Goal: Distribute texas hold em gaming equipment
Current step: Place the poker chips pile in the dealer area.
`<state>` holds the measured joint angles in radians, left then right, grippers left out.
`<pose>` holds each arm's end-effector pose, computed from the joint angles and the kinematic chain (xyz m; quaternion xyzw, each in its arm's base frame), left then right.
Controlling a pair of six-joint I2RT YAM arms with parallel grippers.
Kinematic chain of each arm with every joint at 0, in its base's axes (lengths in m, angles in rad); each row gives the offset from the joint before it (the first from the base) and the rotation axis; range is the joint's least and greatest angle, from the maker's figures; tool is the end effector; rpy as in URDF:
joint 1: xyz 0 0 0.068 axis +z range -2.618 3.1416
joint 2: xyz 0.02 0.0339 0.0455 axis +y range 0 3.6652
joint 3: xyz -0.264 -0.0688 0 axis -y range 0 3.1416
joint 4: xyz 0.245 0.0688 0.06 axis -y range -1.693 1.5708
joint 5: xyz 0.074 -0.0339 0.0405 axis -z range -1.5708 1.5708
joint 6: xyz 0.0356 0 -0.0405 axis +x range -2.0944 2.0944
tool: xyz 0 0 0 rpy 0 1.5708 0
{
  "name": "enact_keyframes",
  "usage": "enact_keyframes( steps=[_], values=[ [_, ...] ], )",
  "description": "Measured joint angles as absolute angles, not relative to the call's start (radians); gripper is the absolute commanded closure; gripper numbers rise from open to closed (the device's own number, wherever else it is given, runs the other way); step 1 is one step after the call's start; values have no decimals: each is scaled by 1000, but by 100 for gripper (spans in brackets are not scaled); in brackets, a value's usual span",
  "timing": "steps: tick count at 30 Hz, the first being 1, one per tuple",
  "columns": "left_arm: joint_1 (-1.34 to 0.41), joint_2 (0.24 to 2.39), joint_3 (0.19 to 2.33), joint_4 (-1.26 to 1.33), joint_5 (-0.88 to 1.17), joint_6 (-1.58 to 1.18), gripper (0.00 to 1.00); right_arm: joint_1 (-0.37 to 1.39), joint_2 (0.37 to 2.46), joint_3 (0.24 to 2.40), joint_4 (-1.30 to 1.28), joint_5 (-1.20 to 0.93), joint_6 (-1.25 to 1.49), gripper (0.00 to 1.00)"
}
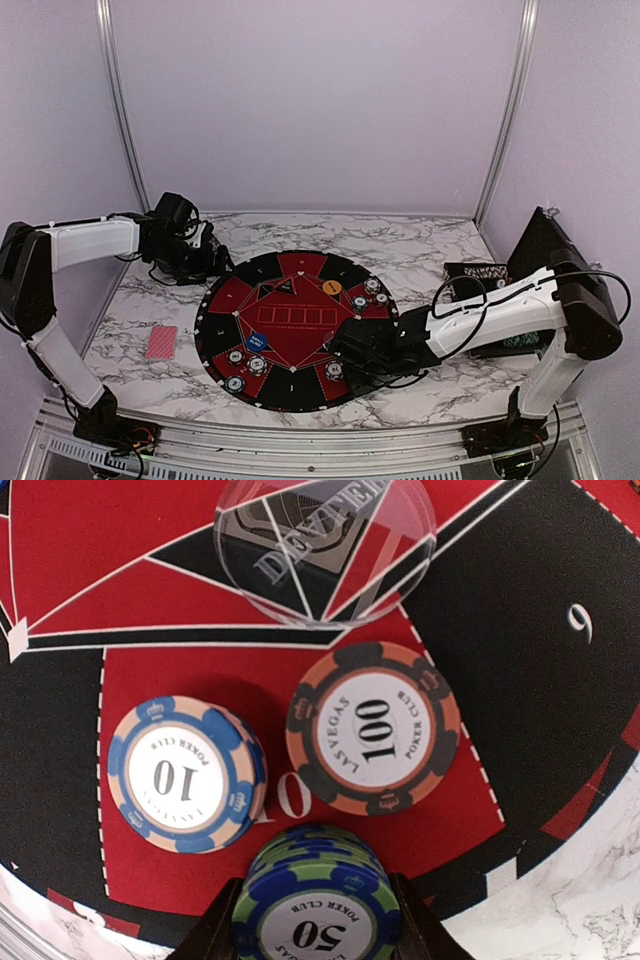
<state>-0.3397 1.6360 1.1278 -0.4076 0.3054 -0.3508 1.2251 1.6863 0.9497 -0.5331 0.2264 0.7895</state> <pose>0.3228 -0.1254 0.2245 0.0437 0.9361 -0.2431 0.2504 0.1107 0.2837 0.1518 -0.1957 0.9628 0.0663 0.1740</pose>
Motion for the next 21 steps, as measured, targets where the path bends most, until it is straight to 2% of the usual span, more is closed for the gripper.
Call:
enact_keyframes(
  steps=[7, 21],
  values=[
    [-340, 1636, 1128, -408, 305, -351, 1, 1226, 1687, 950, -534, 227, 789, 65],
    [-340, 1636, 1128, -408, 305, -351, 1, 1227, 1689, 951, -535, 224, 789, 51]
  ],
)
